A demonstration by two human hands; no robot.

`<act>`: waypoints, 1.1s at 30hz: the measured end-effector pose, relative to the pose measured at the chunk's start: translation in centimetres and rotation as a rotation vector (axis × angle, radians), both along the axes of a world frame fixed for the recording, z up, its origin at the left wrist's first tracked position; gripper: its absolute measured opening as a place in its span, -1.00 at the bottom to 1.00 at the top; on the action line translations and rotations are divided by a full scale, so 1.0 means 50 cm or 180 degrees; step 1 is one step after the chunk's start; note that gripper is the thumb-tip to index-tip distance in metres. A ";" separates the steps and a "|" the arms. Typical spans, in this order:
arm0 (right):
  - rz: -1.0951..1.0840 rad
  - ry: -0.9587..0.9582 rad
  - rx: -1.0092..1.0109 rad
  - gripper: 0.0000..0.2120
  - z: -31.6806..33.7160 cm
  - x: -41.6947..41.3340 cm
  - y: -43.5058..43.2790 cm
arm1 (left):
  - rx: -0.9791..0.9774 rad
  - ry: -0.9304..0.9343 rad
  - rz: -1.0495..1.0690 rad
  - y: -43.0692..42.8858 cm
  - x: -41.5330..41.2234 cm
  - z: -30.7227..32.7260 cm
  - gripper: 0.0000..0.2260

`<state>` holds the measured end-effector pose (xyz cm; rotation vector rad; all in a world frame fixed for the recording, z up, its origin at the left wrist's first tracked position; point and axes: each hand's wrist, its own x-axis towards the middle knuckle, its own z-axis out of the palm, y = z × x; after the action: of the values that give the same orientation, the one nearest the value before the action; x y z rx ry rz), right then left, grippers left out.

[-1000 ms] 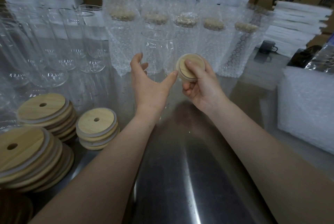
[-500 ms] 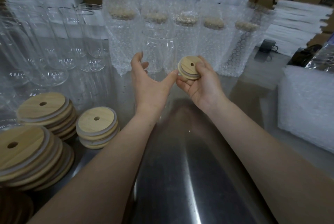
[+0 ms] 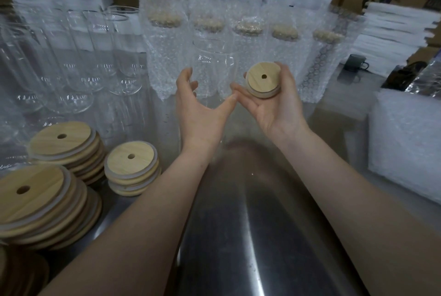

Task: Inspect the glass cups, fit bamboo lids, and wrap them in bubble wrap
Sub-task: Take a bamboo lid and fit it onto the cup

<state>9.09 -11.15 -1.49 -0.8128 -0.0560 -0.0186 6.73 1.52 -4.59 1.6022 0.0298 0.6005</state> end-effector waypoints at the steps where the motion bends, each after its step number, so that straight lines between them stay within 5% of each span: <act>1: -0.0045 -0.0020 0.0016 -0.68 0.003 -0.001 -0.001 | 0.0047 -0.0052 0.0029 0.000 -0.001 0.001 -0.19; 7: -0.0632 -0.0521 -0.0659 -0.85 0.023 -0.015 0.001 | 0.0993 -0.0344 0.0475 -0.003 -0.011 0.006 -0.18; 12: -0.1067 -0.1230 -0.1731 -0.73 0.033 -0.030 0.018 | 0.1823 -0.0286 0.0879 -0.009 -0.019 0.006 -0.20; 18: -0.1280 -0.1687 -0.2595 -0.61 0.018 -0.037 0.030 | 0.2110 -0.0248 0.0998 -0.008 -0.024 0.008 -0.17; 33: -0.1215 -0.1696 -0.2980 -0.61 0.009 -0.035 0.034 | 0.2091 -0.0337 0.1009 -0.006 -0.028 0.006 -0.21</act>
<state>7.35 -9.43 -1.04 -1.7278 -0.4356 -0.6079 5.35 1.23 -4.29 2.2185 0.0074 1.0118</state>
